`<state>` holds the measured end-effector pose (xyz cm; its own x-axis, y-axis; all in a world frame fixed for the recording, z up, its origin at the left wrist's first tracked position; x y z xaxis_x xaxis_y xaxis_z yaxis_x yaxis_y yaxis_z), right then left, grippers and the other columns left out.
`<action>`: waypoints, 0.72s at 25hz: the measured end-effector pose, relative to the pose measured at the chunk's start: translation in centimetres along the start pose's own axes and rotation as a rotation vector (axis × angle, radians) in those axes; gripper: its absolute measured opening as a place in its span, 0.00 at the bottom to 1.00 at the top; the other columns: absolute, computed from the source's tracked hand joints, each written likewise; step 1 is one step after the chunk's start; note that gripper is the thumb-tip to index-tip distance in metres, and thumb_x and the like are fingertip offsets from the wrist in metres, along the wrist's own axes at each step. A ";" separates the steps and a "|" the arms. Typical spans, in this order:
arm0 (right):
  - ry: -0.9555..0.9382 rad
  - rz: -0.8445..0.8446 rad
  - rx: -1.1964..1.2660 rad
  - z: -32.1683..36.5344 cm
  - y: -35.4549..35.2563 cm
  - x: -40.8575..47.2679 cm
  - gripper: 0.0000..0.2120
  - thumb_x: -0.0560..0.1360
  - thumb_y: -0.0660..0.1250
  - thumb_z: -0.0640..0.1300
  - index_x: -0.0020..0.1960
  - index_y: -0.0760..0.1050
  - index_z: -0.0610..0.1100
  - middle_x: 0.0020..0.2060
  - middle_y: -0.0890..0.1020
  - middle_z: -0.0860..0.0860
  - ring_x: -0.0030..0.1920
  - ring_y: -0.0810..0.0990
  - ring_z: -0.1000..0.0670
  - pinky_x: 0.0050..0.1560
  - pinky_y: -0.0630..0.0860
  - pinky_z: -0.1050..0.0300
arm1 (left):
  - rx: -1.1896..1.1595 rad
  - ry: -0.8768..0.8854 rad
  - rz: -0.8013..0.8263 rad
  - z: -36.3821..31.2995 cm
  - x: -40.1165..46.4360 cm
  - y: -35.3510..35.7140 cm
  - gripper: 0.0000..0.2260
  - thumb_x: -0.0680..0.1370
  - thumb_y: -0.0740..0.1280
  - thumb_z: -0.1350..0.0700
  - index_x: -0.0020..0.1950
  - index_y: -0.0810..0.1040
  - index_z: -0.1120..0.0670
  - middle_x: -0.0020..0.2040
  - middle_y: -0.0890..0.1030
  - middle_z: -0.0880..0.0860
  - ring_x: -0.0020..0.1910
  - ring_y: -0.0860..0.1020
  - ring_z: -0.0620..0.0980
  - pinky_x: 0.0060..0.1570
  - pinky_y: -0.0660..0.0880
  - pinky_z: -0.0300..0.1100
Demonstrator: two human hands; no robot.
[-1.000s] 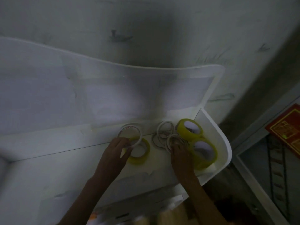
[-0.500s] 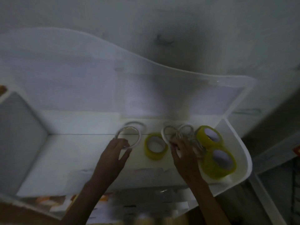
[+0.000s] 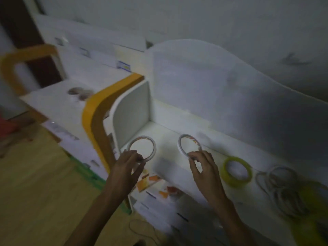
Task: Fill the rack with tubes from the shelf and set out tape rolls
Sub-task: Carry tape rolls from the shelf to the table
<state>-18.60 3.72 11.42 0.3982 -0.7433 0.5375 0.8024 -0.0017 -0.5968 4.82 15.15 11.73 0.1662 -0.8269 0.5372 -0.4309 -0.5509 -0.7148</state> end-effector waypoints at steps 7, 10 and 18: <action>-0.211 0.177 0.161 9.7 10.7 3.3 0.07 0.79 0.62 0.43 0.53 0.78 0.46 0.49 0.77 0.53 0.52 0.76 0.55 0.52 0.74 0.62 | 0.169 -0.196 -0.195 7.0 -5.7 -10.6 0.05 0.72 0.74 0.62 0.44 0.79 0.56 0.42 0.80 0.51 0.46 0.75 0.46 0.44 0.70 0.37; -0.301 0.199 0.207 15.2 16.4 4.6 0.08 0.80 0.60 0.45 0.53 0.78 0.46 0.49 0.77 0.52 0.51 0.76 0.54 0.50 0.74 0.63 | 0.208 -0.272 -0.242 12.2 -7.7 -14.7 0.04 0.73 0.72 0.59 0.44 0.78 0.56 0.42 0.79 0.50 0.43 0.75 0.45 0.41 0.71 0.38; -0.348 0.237 0.169 25.3 33.1 7.4 0.11 0.80 0.57 0.48 0.53 0.77 0.47 0.48 0.76 0.54 0.50 0.75 0.57 0.47 0.74 0.65 | 0.276 -0.291 -0.273 26.8 -9.8 -25.6 0.05 0.73 0.73 0.58 0.43 0.79 0.57 0.41 0.80 0.50 0.44 0.73 0.43 0.44 0.67 0.32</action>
<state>22.12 15.10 10.72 0.6825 -0.4407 0.5831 0.7206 0.2723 -0.6376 38.02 34.34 12.77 0.4984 -0.6236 0.6022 -0.0920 -0.7288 -0.6785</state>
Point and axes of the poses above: each hand's wrist, its own x-axis towards the middle knuckle, its own y-axis out of the palm, z = x × y, the point moved 1 cm from there along x, towards the middle knuckle
